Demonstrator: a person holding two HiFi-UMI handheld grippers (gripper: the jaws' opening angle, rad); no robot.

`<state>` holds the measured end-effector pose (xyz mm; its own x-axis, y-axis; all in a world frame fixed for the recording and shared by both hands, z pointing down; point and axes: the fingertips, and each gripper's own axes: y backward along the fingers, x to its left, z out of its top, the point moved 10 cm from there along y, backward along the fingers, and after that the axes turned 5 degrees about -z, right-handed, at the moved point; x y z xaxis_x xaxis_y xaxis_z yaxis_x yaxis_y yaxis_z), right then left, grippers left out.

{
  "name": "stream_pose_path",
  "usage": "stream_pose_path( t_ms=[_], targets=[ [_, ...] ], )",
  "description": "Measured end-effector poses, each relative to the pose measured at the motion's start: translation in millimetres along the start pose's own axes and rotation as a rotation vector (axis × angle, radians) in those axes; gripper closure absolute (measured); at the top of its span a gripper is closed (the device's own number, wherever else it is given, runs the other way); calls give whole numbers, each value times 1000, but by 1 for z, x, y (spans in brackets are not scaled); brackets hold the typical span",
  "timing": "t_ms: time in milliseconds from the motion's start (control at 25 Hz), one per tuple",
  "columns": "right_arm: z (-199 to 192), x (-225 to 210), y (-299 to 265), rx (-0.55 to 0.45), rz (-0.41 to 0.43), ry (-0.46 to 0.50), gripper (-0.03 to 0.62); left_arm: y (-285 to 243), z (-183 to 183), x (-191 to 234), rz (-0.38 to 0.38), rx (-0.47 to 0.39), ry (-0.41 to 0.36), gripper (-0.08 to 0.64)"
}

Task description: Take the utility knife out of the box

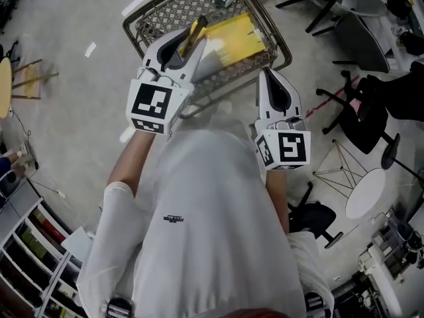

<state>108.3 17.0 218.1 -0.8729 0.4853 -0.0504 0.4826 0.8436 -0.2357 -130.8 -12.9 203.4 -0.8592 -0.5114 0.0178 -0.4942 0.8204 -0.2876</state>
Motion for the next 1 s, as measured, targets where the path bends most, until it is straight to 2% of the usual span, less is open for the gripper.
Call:
stream_pose_path(
  t_ms=[120,240,400,520,800,1000],
  targets=[
    [19,1,6,-52,16,17,594,27,7,-2,55,-47,53,449],
    [33,1,6,-99,9,38,594,46,9,-2,99,-79,66,449],
    [47,-1,12,-149,14,-6,594,61,8,-8,112,-101,100,449],
    [56,0,14,-176,14,26,594,73,11,-10,127,-127,119,449],
    [45,7,15,-161,2,68,594,84,0,-20,132,-148,176,449],
    [41,13,12,-140,13,84,592,85,-2,-20,115,-142,184,449]
  ],
)
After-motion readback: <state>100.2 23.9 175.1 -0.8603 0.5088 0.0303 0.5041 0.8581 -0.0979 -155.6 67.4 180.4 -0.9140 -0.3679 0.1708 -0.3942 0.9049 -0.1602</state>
